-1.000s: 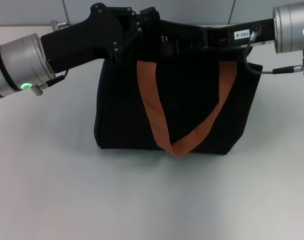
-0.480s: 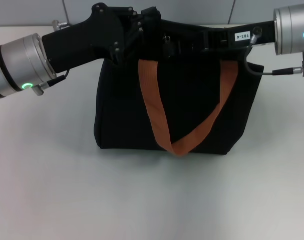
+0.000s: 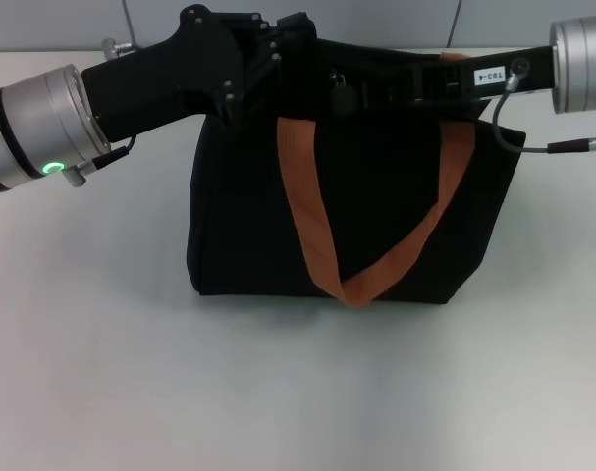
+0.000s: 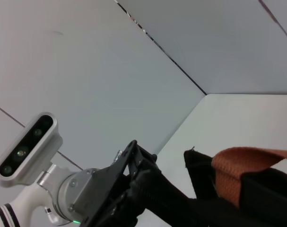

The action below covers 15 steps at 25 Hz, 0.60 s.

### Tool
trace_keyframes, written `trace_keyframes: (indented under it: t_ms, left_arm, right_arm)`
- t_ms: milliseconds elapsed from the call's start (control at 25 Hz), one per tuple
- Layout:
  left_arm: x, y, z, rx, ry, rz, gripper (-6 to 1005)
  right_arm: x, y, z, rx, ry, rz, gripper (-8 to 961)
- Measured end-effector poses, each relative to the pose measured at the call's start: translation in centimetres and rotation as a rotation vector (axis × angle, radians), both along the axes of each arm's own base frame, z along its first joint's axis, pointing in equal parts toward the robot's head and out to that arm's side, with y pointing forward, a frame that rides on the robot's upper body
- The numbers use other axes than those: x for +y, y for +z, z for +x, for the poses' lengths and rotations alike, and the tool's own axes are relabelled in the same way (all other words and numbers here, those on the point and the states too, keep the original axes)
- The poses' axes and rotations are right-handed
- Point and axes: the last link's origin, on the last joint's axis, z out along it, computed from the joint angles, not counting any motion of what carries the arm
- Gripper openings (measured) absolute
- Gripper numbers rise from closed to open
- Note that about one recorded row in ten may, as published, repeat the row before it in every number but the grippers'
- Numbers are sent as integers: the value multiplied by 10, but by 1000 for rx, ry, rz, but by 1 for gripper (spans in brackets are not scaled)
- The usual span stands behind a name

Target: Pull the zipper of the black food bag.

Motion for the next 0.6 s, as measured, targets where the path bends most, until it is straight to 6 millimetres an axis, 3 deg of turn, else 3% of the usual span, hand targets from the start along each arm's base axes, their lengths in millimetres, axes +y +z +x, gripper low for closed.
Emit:
trace_keyframes:
  t_ms: [600]
  left_arm:
    - [-1, 0, -1, 0, 4, 0, 34]
  right_arm:
    - [-3, 14, 9, 34, -25, 23, 0]
